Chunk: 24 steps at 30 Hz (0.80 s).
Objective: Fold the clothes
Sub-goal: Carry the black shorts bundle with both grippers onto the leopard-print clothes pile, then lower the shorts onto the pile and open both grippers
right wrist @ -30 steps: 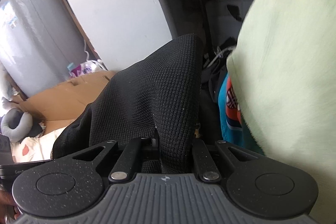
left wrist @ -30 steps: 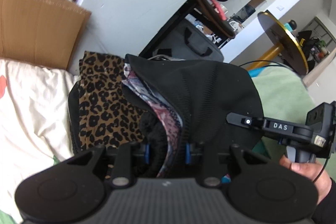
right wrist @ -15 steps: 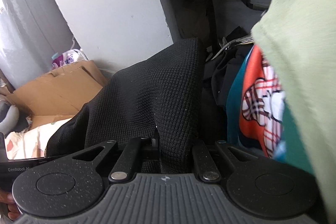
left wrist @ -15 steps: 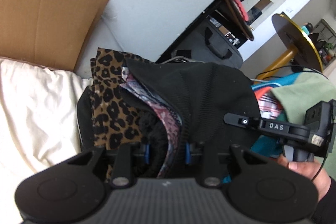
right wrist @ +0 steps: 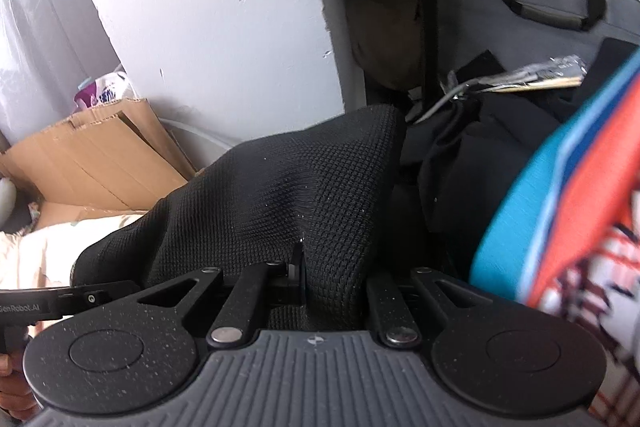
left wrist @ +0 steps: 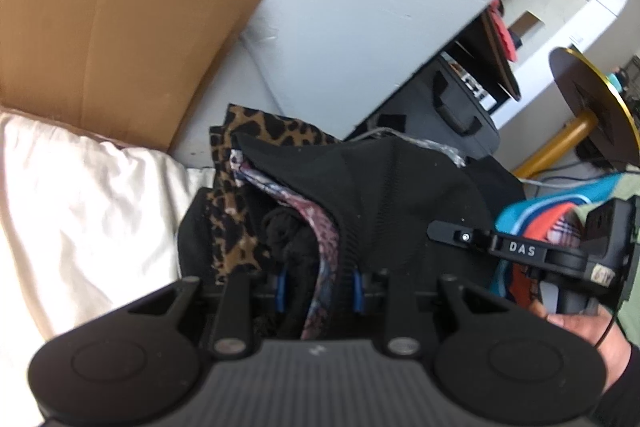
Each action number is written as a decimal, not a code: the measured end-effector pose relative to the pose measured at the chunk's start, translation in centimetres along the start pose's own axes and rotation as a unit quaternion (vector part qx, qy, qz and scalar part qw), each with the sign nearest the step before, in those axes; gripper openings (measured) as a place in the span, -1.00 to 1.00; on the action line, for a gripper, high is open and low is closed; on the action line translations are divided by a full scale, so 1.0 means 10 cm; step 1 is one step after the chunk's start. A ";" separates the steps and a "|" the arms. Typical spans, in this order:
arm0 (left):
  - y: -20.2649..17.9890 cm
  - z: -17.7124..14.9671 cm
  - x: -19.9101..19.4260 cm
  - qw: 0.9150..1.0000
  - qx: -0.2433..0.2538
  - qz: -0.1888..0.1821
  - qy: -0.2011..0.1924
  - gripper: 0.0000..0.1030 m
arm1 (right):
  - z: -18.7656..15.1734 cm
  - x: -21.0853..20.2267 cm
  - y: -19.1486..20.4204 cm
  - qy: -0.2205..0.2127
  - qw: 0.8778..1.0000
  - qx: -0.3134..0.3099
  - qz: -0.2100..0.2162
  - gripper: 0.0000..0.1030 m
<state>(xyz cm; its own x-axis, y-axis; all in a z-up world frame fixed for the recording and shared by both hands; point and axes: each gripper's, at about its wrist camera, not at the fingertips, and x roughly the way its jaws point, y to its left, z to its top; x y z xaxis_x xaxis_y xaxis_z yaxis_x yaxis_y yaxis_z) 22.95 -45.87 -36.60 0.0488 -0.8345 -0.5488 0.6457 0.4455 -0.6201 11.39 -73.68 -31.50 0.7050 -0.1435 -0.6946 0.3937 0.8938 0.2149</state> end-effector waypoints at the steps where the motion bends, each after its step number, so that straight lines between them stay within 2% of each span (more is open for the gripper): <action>1: 0.02 0.00 0.03 1.000 -0.002 0.002 0.000 -0.40 | 0.01 0.04 -0.01 0.000 1.000 0.000 -0.001 -0.84; 4: 0.06 0.01 0.10 1.000 -0.010 0.011 0.001 -0.40 | 0.03 0.16 -0.04 0.005 1.000 -0.007 -0.009 -0.80; 8: 0.13 0.01 0.15 1.000 -0.023 0.019 0.007 -0.40 | 0.13 0.36 -0.07 0.012 0.999 -0.013 -0.028 -0.62; 11: 0.16 0.03 0.18 0.999 -0.026 0.023 0.011 -0.39 | 0.21 0.51 -0.09 0.017 0.999 -0.009 -0.046 -0.61; 16: 0.19 0.06 0.21 0.998 -0.047 0.025 0.014 -0.38 | 0.31 0.73 -0.06 0.025 0.994 -0.034 -0.100 -0.60; 20: 0.14 0.11 0.17 0.999 -0.041 0.025 0.025 -0.25 | 0.42 0.66 -0.06 0.005 0.989 -0.037 -0.142 -0.60; 24: 0.09 0.16 0.13 0.999 -0.020 0.030 0.033 -0.21 | 0.44 0.41 -0.02 -0.016 0.991 -0.049 -0.124 -0.60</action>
<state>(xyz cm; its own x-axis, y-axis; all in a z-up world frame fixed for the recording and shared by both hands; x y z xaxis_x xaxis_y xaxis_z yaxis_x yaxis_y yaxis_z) 24.85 -47.04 -36.96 0.0353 -0.7832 -0.6207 0.6121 0.5079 -0.6061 16.78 -76.33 -31.37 0.6123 -0.3765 -0.6952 0.4998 0.8657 -0.0287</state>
